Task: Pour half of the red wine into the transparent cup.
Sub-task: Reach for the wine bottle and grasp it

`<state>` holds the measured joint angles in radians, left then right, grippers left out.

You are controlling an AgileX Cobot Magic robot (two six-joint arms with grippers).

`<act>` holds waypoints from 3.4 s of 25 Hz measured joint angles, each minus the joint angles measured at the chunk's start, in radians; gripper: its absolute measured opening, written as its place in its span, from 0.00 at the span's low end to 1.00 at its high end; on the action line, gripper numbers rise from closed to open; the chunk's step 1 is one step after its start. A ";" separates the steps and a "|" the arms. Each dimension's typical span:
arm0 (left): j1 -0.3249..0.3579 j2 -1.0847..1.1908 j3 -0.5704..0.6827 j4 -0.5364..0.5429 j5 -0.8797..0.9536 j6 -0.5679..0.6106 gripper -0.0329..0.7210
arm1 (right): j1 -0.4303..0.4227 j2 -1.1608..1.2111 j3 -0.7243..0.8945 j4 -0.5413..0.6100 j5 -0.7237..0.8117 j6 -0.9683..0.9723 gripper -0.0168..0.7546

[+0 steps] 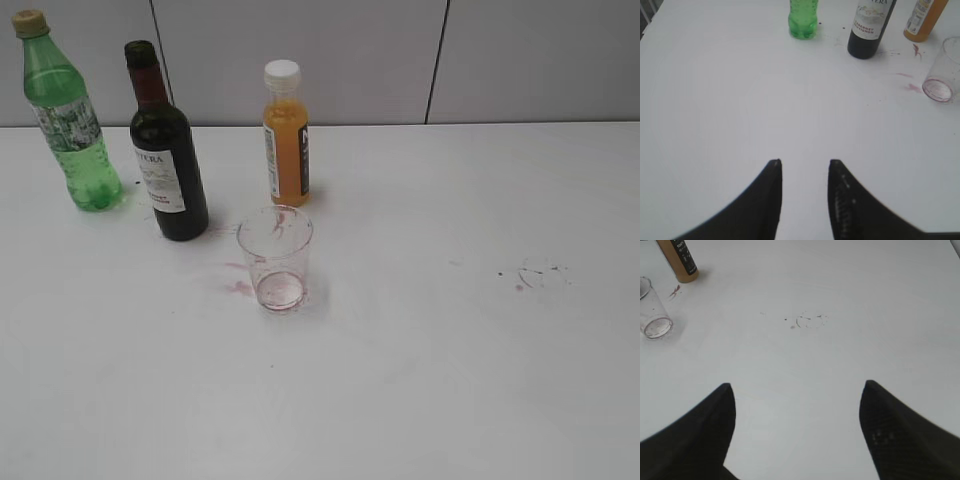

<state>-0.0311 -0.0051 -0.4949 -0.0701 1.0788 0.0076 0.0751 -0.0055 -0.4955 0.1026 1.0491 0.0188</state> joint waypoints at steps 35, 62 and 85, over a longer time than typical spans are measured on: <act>0.000 0.000 -0.020 -0.033 -0.175 0.051 0.90 | 0.000 0.000 0.000 0.003 0.000 -0.002 0.84; -0.147 0.731 -0.012 -0.126 -1.196 0.210 0.83 | 0.000 0.000 0.000 0.003 0.000 -0.002 0.76; -0.200 1.419 0.175 0.138 -1.974 -0.014 0.84 | 0.000 0.000 0.000 0.003 0.000 -0.002 0.76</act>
<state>-0.2307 1.4141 -0.3194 0.0675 -0.8948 -0.0066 0.0751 -0.0055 -0.4955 0.1058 1.0491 0.0170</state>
